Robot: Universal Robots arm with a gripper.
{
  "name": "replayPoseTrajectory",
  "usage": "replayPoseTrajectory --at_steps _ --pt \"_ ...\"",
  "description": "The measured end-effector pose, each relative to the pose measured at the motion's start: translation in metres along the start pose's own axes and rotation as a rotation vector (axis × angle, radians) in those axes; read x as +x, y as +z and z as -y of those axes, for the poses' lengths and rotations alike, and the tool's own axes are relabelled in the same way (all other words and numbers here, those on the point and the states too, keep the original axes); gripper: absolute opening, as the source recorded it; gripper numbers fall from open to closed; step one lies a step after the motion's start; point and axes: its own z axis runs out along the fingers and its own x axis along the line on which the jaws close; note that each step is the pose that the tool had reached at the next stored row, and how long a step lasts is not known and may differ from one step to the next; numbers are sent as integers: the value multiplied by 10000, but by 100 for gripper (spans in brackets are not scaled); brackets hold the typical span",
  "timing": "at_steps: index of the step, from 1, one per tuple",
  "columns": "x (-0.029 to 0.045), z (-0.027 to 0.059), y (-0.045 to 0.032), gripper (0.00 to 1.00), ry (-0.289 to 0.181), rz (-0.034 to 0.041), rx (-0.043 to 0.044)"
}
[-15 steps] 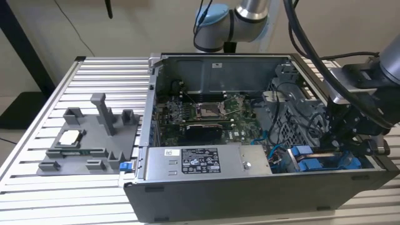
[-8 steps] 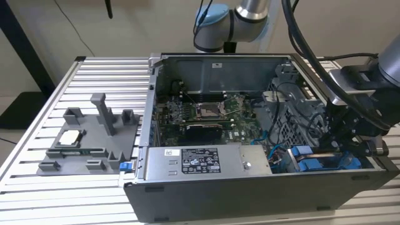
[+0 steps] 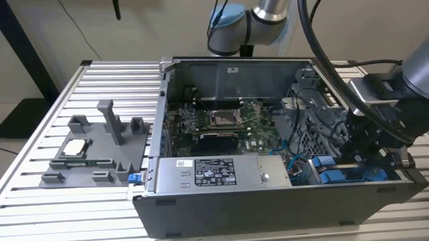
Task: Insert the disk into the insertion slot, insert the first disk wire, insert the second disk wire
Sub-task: 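Insert the second disk wire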
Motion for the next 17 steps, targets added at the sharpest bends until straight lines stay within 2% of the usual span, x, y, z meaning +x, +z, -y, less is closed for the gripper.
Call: replayPoseTrajectory --at_steps 1,2,6,17 --pt "-3 0 -17 23 2 -3 -5" --pt "-6 0 -36 30 4 -3 -14" --pt "-23 0 -141 30 14 -3 -71" --pt "-55 0 -338 30 25 -1 -136"
